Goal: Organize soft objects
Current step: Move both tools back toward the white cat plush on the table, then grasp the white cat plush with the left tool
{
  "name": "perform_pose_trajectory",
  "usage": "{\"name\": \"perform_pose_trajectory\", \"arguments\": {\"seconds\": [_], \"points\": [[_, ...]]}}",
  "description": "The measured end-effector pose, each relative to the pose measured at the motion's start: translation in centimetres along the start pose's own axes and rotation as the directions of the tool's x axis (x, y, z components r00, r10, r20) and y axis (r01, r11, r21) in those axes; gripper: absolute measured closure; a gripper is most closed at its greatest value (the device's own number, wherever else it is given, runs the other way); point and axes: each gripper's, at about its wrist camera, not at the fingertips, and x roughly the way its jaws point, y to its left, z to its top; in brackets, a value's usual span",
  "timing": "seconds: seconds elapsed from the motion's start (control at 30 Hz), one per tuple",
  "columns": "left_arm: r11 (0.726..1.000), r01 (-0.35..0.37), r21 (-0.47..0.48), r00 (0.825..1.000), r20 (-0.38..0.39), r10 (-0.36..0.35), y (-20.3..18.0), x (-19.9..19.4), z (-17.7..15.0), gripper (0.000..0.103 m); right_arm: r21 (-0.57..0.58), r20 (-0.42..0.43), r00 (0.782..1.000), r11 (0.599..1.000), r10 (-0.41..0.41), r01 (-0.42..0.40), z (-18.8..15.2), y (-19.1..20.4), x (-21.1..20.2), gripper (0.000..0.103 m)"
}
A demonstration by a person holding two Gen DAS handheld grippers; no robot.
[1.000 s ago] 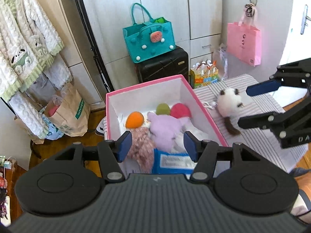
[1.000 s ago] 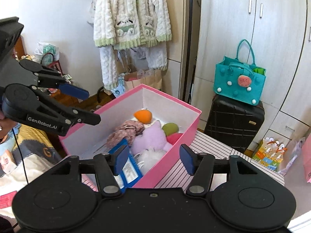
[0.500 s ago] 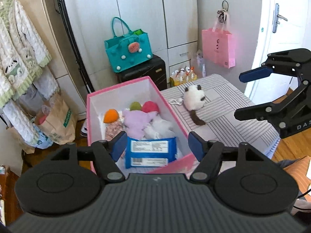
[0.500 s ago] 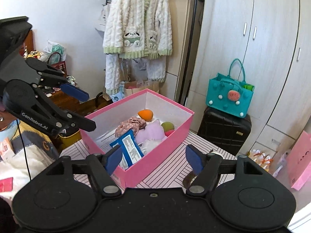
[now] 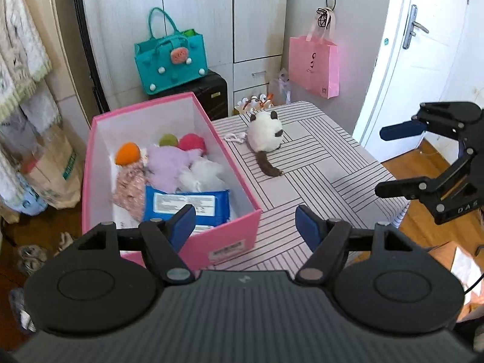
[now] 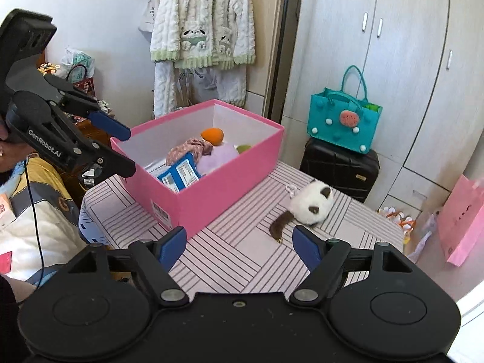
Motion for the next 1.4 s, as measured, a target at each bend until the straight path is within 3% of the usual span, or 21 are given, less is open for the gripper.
{"name": "perform_pose_trajectory", "arguments": {"seconds": [0.3, 0.53, 0.63, 0.77, 0.93, 1.2, 1.4], "points": [[0.998, 0.039, 0.055, 0.999, 0.036, -0.041, -3.3, 2.4, -0.6, 0.031, 0.059, 0.004, 0.999, 0.997, 0.043, -0.043, -3.1, -2.2, 1.4, 0.022], [0.99, 0.082, 0.119, 0.995, 0.039, -0.087, -5.9, 5.1, 1.5, 0.027, 0.076, 0.017, 0.998, 0.995, 0.064, -0.065, -4.2, -4.5, 3.4, 0.021], [0.991, 0.089, 0.101, 0.995, 0.031, -0.093, -6.2, 7.0, 2.4, 0.023, 0.099, 0.027, 0.996, 0.991, 0.082, -0.084, -4.5, -5.5, 4.6, 0.021], [0.992, 0.117, 0.048, 0.993, 0.002, -0.117, -6.1, 9.8, 3.7, 0.02, 0.085, 0.036, 0.998, 0.995, 0.053, -0.055, -4.9, -6.2, 6.2, 0.021], [0.992, 0.075, 0.106, 0.997, 0.007, -0.076, -6.7, 12.2, 5.2, 0.02, 0.126, 0.053, 0.997, 0.99, 0.049, -0.055, -5.0, -8.1, 8.4, 0.02], [0.993, 0.093, 0.073, 0.994, -0.069, -0.088, -5.8, 16.1, 8.8, 0.02, 0.061, 0.232, 0.971, 0.997, -0.051, 0.038, -4.6, -9.8, 12.4, 0.014], [0.995, 0.087, 0.05, 0.991, -0.105, -0.082, -5.0, 19.3, 11.2, 0.021, 0.089, 0.204, 0.979, 0.996, -0.027, 0.009, -3.7, -11.7, 16.2, 0.014]]}}
